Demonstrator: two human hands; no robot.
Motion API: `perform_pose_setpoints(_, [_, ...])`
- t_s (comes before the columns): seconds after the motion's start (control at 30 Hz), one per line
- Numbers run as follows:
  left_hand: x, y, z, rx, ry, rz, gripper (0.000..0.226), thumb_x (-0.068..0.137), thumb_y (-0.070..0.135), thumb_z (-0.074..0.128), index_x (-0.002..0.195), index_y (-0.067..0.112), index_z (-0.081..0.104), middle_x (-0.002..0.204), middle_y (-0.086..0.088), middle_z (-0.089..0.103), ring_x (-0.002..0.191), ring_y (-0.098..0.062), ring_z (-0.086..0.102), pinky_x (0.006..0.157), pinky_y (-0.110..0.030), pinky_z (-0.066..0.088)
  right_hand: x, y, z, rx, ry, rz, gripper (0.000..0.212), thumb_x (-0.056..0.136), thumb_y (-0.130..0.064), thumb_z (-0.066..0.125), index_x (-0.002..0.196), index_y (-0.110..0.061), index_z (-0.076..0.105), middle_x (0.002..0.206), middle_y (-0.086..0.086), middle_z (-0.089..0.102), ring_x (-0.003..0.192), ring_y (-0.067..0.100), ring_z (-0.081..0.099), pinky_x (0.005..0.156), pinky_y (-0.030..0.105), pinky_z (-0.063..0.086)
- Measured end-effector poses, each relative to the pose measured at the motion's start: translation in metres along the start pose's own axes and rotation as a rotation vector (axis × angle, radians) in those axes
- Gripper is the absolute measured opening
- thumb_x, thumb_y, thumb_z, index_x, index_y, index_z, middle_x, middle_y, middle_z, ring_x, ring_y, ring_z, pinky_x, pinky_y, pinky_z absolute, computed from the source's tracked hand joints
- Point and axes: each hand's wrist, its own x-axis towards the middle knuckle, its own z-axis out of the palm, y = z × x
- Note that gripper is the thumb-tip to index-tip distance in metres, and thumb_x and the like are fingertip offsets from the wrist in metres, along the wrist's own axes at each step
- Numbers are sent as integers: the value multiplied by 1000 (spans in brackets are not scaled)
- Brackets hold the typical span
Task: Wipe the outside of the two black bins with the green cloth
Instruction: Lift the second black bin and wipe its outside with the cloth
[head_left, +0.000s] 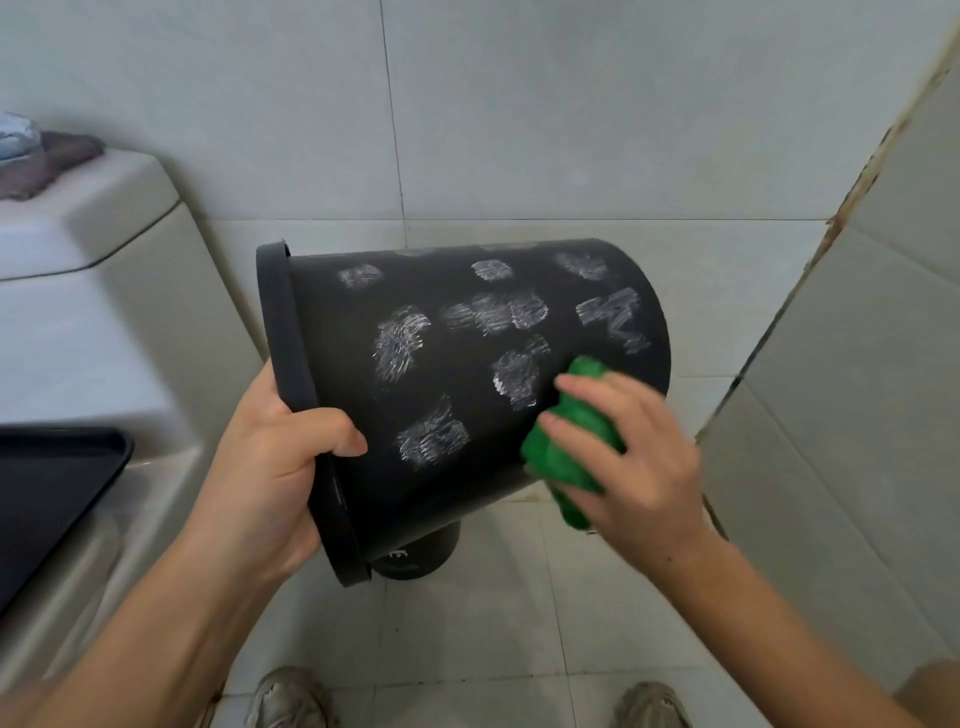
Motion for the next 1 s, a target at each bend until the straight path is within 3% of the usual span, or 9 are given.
perform_pose_setpoints(0.17, [1, -1, -4, 6, -29, 6, 61, 49, -12, 42, 105, 6, 61, 92, -15, 65, 83, -31, 65, 71, -41, 56, 16, 21, -11, 48, 173, 469, 34, 88, -33, 67, 104, -3, 71, 119, 16, 63, 107, 33, 60, 100, 27, 41])
perform_pose_setpoints(0.33, [-3, -4, -5, 67, -49, -23, 62, 47, -10, 43, 101, 11, 64, 89, -14, 67, 78, -32, 67, 61, -37, 56, 0, -8, -7, 7, 18, 200, 34, 89, -35, 69, 98, -2, 74, 114, 17, 67, 103, 34, 63, 101, 29, 42])
perform_pose_setpoints(0.4, [-4, -3, -7, 92, -44, -17, 61, 47, -10, 44, 97, 16, 67, 87, -13, 68, 78, -32, 65, 65, -39, 54, 7, 6, -10, 21, 43, 275, 35, 88, -35, 68, 100, -3, 74, 114, 15, 67, 103, 32, 63, 98, 30, 44])
perform_pose_setpoints(0.47, [-6, 0, -7, 137, -54, 2, 60, 47, -10, 45, 89, 24, 71, 86, -13, 66, 79, -33, 62, 73, -45, 47, 15, 23, -13, 47, 106, 469, 36, 87, -37, 66, 102, -5, 72, 117, 11, 65, 105, 28, 61, 97, 28, 43])
perform_pose_setpoints(0.57, [-9, 1, -3, 235, -77, 45, 61, 47, -9, 46, 84, 32, 71, 79, -12, 62, 73, -31, 55, 69, -44, 40, 10, 21, -14, 104, 113, 611, 35, 87, -38, 63, 103, -8, 71, 118, 7, 63, 106, 25, 60, 96, 27, 43])
perform_pose_setpoints(0.7, [-12, 2, 1, 305, -122, 83, 64, 48, -9, 44, 83, 37, 71, 68, 5, 67, 61, -9, 61, 52, -17, 45, -5, 1, -5, 80, -29, 416, 36, 87, -38, 64, 103, -8, 72, 117, 8, 65, 105, 27, 61, 95, 23, 41])
perform_pose_setpoints(0.87, [-15, 2, 3, 312, -153, 99, 64, 50, -9, 45, 92, 33, 70, 74, 0, 66, 67, -15, 60, 58, -22, 44, 11, 31, -7, 167, 100, 669, 36, 86, -42, 62, 102, -11, 72, 115, 4, 64, 104, 19, 60, 94, 14, 38])
perform_pose_setpoints(1.0, [-15, -1, 5, 352, -185, 99, 63, 50, -10, 43, 101, 23, 61, 71, 9, 69, 63, 0, 64, 51, -11, 46, -5, 1, -1, 146, -23, 486, 35, 86, -39, 65, 102, -9, 73, 116, 6, 65, 105, 22, 61, 96, 26, 44])
